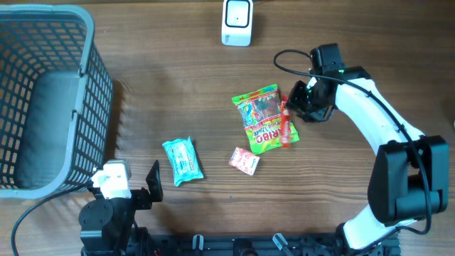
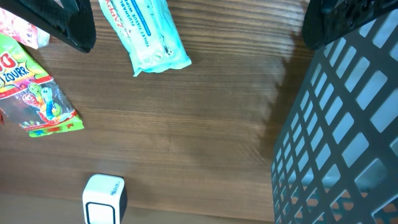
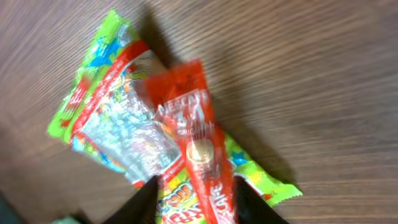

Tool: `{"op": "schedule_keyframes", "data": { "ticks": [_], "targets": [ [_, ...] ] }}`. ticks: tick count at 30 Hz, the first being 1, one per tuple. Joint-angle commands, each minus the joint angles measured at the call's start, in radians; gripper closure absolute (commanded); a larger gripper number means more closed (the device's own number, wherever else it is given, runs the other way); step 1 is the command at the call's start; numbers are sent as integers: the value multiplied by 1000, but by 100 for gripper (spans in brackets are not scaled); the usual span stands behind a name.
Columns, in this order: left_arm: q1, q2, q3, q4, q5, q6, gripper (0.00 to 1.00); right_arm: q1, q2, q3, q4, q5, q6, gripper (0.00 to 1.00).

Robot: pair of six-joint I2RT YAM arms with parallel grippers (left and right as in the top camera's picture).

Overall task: Scan the item barcode
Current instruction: 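Reach the right gripper to the red Nescafe sachet and grasp it, then lift the Nescafe sachet with the right gripper above the gummy bag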

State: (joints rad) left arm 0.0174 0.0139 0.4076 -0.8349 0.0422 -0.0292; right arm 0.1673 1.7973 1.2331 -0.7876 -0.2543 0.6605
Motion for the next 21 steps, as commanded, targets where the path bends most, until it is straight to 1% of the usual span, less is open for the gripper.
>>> {"op": "schedule_keyframes", "data": {
  "ticks": [1, 4, 6, 7, 8, 9, 11, 12, 13, 15, 17, 19, 21],
  "targets": [
    [-7, -7, -8, 3, -9, -2, 0, 3, 28, -3, -6, 148, 19, 20],
    [-7, -7, -8, 3, -9, -2, 0, 3, 22, -6, -29, 146, -38, 21],
    [-7, -7, -8, 3, -9, -2, 0, 4, 18, -6, -38, 159, -212, 21],
    [-7, -7, -8, 3, -10, -2, 0, 4, 19, -7, -51, 201, -255, 21],
    [-7, -7, -8, 3, -9, -2, 0, 4, 19, -6, -77, 283, -269, 21],
    [-7, -7, -8, 3, -9, -2, 0, 3, 19, -10, -123, 406, -265, 21],
    [-7, -7, -8, 3, -9, -2, 0, 4, 19, -13, -130, 447, -273, 22],
    [-7, -7, -8, 3, -9, -2, 0, 4, 19, -14, -125, 446, -323, 22],
    [-7, -7, -8, 3, -9, -2, 0, 4, 19, -18, -114, 446, -415, 24],
    [-7, -7, -8, 3, -9, -2, 0, 5, 23, -68, -50, 473, -510, 23],
    [-7, -7, -8, 3, -9, -2, 0, 14, 34, -102, -15, 490, -508, 23],
    [-7, -7, -8, 3, -9, -2, 0, 52, 63, -138, 21, 502, -509, 22],
    [-7, -7, -8, 3, -9, -2, 0, 124, 80, -142, 28, 516, -531, 20]
  ]
}}
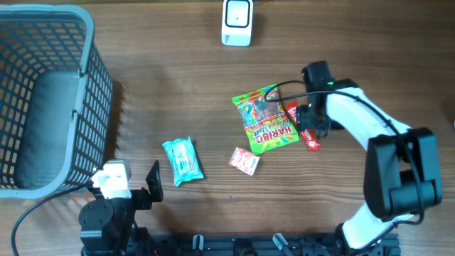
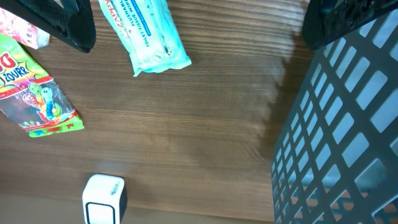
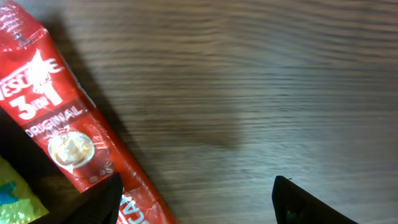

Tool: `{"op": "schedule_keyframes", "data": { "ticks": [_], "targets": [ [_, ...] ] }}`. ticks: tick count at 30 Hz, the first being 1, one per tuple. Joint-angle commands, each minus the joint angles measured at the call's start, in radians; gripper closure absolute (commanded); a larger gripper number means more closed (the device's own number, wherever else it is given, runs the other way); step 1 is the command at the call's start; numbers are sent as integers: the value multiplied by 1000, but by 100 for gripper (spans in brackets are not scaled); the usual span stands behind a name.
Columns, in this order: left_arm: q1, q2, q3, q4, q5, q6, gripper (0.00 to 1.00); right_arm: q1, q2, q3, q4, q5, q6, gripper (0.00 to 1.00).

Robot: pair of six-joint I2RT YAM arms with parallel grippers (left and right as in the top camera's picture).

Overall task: Scan the item barcode
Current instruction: 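Lift the Nescafe sachet with the right gripper above the gummy bag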

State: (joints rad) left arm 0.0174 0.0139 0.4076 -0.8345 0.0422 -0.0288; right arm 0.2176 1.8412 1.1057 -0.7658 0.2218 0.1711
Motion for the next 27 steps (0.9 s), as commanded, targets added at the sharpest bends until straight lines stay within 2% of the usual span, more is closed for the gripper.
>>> {"op": "schedule_keyframes", "data": {
  "ticks": [1, 4, 6, 10, 13, 16, 18, 21, 24, 27],
  "targets": [
    [-7, -7, -8, 2, -9, -2, 0, 116, 34, -14, 1, 76, -40, 20],
    [-7, -7, -8, 2, -9, -2, 0, 230, 34, -14, 3, 141, -42, 17],
    [-7, -7, -8, 2, -10, -2, 0, 241, 34, -14, 3, 133, -42, 17],
    [-7, -7, -8, 2, -9, -2, 0, 241, 34, -14, 5, -171, -33, 18],
    [-7, -7, -8, 2, -9, -2, 0, 241, 34, -2, 13, -254, 119, 19],
    [-7, -7, -8, 2, -9, -2, 0, 241, 33, 111, -91, -277, 284, 18],
    [-7, -7, -8, 2, -9, -2, 0, 241, 33, 121, -103, -344, 385, 18],
    [-7, -7, -8, 2, -9, -2, 0, 243, 34, 88, -101, -328, 418, 18],
    [-7, -7, -8, 2, -9, -2, 0, 243, 34, 9, -97, -259, 560, 27],
    [-7, -7, -8, 2, -9, -2, 0, 243, 34, -17, -83, -219, 564, 32]
  ]
}}
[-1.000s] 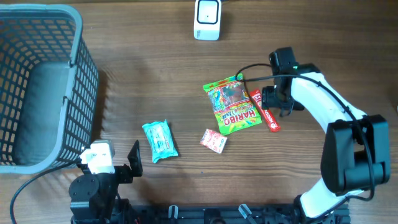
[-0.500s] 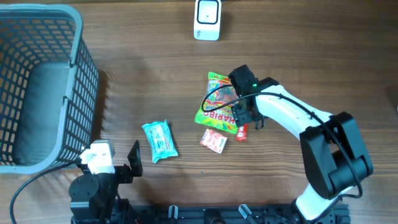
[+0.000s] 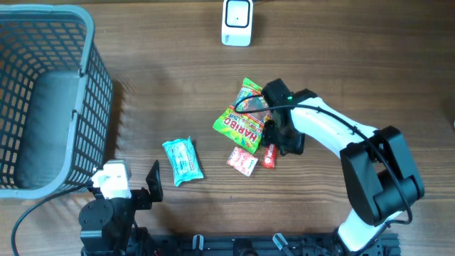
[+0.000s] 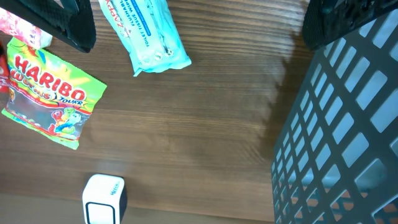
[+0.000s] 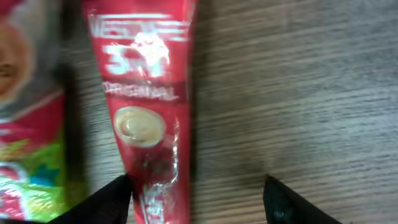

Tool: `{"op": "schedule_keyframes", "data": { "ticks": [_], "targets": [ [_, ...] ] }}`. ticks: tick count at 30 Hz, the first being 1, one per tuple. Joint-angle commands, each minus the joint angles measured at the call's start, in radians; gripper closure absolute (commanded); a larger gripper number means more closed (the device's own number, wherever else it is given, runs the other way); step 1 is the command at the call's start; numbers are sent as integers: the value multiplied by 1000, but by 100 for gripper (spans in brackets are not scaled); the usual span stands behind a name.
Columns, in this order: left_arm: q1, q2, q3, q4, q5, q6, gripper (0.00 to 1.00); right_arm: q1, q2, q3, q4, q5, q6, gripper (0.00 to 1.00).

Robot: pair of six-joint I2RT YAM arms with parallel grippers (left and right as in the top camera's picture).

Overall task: Scan the item barcode
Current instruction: 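Lift the Nescafe sachet with the right gripper above the gummy bag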

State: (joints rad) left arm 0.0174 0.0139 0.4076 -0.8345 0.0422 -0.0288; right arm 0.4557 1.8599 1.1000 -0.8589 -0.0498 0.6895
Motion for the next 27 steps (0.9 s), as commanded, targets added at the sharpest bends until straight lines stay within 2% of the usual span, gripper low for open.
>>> {"op": "schedule_keyframes", "data": {
  "ticks": [1, 5, 7, 11, 13, 14, 17, 20, 23, 24, 27],
  "targets": [
    [-7, -7, -8, 2, -9, -2, 0, 5, 15, -11, 24, 50, 46, 32],
    [-7, -7, -8, 2, -9, -2, 0, 5, 15, -11, 60, 47, 45, 32],
    [-7, -7, -8, 2, -9, -2, 0, 5, 15, -11, 77, 60, 42, 39],
    [-7, -7, -8, 2, -9, -2, 0, 9, 29, -97, 138, 139, 11, 77],
    [-7, -7, -8, 2, -9, -2, 0, 9, 32, -164, 153, 100, 28, 91],
    [-7, -7, -8, 2, -10, -2, 0, 9, 32, -187, 150, 90, 27, 95],
    [-7, -7, -8, 2, -9, -2, 0, 9, 29, -174, 118, -7, 23, 96],
    [-7, -7, -8, 2, -9, -2, 0, 8, 27, -70, 94, -169, 7, 96],
    [-7, -7, -8, 2, -9, -2, 0, 8, 0, 40, 18, -355, -53, 96],
    [-7, -7, -8, 2, -9, -2, 0, 9, -22, 63, 16, -442, -117, 96],
    [-7, -7, -8, 2, -9, -2, 1, 8, -73, 66, 17, -562, -165, 96]
  ]
}}
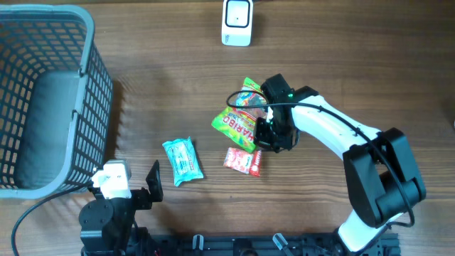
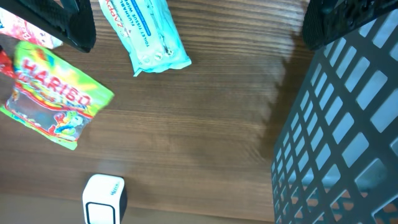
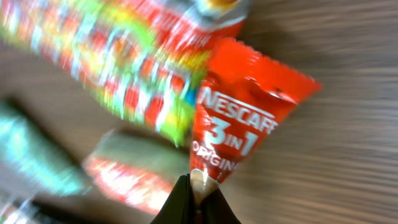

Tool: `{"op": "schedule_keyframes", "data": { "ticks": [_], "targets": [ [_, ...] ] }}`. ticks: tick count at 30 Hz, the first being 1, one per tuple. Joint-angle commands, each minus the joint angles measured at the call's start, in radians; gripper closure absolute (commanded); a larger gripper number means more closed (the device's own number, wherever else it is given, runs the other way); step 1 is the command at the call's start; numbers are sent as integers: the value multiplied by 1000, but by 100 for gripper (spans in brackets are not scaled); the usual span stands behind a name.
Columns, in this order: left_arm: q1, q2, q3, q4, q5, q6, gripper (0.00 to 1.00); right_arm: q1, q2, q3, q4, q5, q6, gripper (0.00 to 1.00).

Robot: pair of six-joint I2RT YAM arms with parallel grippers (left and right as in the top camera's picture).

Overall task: Scan the item barcode
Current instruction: 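Lift the Nescafe sachet with the right gripper above the gummy bag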

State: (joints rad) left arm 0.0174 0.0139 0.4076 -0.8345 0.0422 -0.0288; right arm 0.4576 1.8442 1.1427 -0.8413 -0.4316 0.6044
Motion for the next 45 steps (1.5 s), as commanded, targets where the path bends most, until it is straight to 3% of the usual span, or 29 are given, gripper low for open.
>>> {"op": "schedule_keyframes", "data": {
  "ticks": [1, 3, 7, 9, 20, 24, 28, 32, 34, 37, 39, 40, 42, 45],
  "targets": [
    [-7, -7, -8, 2, -9, -2, 0, 6, -71, 23, 9, -201, -109, 95],
    [-7, -7, -8, 2, -10, -2, 0, 5, -93, 23, 53, -280, -196, 95],
    [-7, -7, -8, 2, -9, -2, 0, 0, -104, 23, 230, -725, -355, 96],
    [-7, -7, -8, 2, -9, -2, 0, 0, -104, 23, 336, -842, -366, 96],
    [-7, -7, -8, 2, -9, -2, 0, -1, -103, 23, 757, -1096, -371, 96],
    [-7, -7, -8, 2, -9, -2, 0, -1, -103, 23, 816, -1190, -632, 96],
    [-7, -7, -8, 2, -9, -2, 0, -1, -103, 23, 1066, -1191, -602, 96],
    [-7, -7, -8, 2, -9, -2, 0, 0, -103, 23, 1324, -1188, -695, 96],
    [-7, -7, -8, 2, -9, -2, 0, -3, -103, 23, 1366, -1181, -824, 96],
    [-7, -7, -8, 2, -9, -2, 0, -7, -103, 23, 1326, -1188, -817, 96],
    [-7, -7, -8, 2, -9, -2, 0, -12, -103, 23, 1114, -1074, -702, 96],
    [-7, -7, -8, 2, -9, -2, 0, -18, -101, 23, 962, -897, -685, 96],
    [-7, -7, -8, 2, -9, -2, 0, -24, -93, 21, 612, -235, -555, 96],
    [-7, -7, -8, 2, -9, -2, 0, -30, -40, 21, 507, 48, -445, 96]
  ]
}}
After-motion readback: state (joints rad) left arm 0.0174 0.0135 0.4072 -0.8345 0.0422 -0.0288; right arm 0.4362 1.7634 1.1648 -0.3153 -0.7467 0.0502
